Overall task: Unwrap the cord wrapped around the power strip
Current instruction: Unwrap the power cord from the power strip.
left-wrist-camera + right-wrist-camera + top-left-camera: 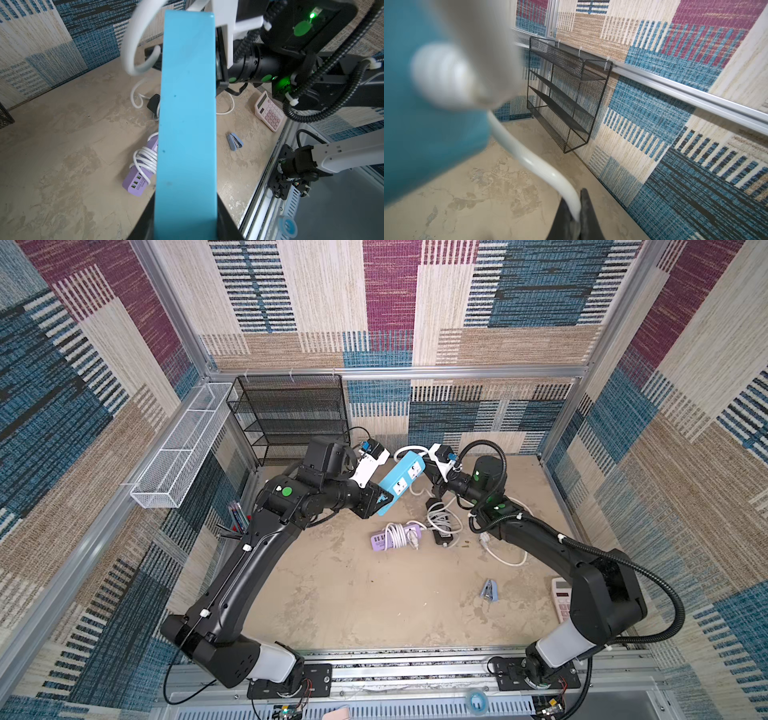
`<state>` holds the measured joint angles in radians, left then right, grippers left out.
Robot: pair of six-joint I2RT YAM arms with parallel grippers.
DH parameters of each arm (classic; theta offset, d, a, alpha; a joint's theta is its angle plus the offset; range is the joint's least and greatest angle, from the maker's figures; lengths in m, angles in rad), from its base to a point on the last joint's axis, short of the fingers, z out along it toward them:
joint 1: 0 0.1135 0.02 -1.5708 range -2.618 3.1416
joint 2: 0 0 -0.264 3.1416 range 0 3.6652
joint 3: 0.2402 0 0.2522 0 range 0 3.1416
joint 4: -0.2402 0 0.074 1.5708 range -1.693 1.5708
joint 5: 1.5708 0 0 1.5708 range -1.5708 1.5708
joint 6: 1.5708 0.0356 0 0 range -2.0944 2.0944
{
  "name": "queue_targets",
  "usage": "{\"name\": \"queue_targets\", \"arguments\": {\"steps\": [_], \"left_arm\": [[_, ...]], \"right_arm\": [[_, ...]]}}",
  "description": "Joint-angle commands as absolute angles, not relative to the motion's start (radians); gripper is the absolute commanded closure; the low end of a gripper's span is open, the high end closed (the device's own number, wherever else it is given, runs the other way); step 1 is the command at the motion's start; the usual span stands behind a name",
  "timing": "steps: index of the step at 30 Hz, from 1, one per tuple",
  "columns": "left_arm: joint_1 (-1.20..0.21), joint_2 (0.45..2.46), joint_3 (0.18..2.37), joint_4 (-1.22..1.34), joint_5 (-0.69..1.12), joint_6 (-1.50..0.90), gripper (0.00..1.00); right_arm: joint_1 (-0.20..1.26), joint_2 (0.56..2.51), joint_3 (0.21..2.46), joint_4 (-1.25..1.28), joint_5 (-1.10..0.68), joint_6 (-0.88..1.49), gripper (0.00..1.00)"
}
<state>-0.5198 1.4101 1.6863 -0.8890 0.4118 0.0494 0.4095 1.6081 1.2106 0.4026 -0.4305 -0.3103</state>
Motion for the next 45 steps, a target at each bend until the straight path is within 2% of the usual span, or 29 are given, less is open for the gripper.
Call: {"name": "queue_targets", "arguments": {"steps": [1, 8, 14, 20, 25, 33, 36, 40, 41, 43, 45], "left_arm": [[-0.527, 1.370, 1.580, -0.839, 0.484, 0.014, 1.00], [-0.529, 1.312, 1.397, -0.803, 0.468, 0.010, 1.00], [-0.513, 1.349, 1.378, -0.770, 0.366, 0.014, 1.00], [-0.447, 1.407, 1.466, -0.720, 0.321, 0.023, 1.00], [-0.392, 1.479, 1.620, -0.719, 0.318, 0.044, 1.00], [-0.371, 1.596, 1.836, -0.787, 0.329, 0.091, 1.00], [-0.370, 1.623, 1.890, -0.819, 0.345, 0.120, 1.00], [-0.371, 1.649, 1.919, -0.842, 0.405, 0.136, 1.00], [-0.370, 1.654, 1.916, -0.843, 0.434, 0.137, 1.00], [-0.371, 1.664, 1.902, -0.843, 0.462, 0.137, 1.00], [-0.371, 1.671, 1.894, -0.843, 0.471, 0.140, 1.00]], "right_arm": [[0.399, 1.624, 1.290, 0.373, -0.404, -0.287, 1.00], [0.366, 1.570, 1.405, 0.289, -0.370, -0.299, 1.00], [0.351, 1.415, 1.331, 0.221, -0.314, -0.292, 1.00], [0.343, 1.243, 1.126, 0.156, -0.186, -0.223, 1.00], [0.320, 1.160, 0.932, 0.137, -0.047, -0.117, 1.00], [0.189, 1.191, 0.781, 0.083, 0.173, 0.051, 1.00], [0.184, 1.238, 0.751, 0.089, 0.196, 0.086, 1.00], [0.184, 1.247, 0.714, 0.143, 0.115, 0.089, 1.00], [0.184, 1.232, 0.705, 0.160, 0.080, 0.078, 0.95], [0.188, 1.173, 0.691, 0.185, 0.027, 0.053, 0.72], [0.193, 1.103, 0.682, 0.197, -0.029, 0.022, 0.44]]}}
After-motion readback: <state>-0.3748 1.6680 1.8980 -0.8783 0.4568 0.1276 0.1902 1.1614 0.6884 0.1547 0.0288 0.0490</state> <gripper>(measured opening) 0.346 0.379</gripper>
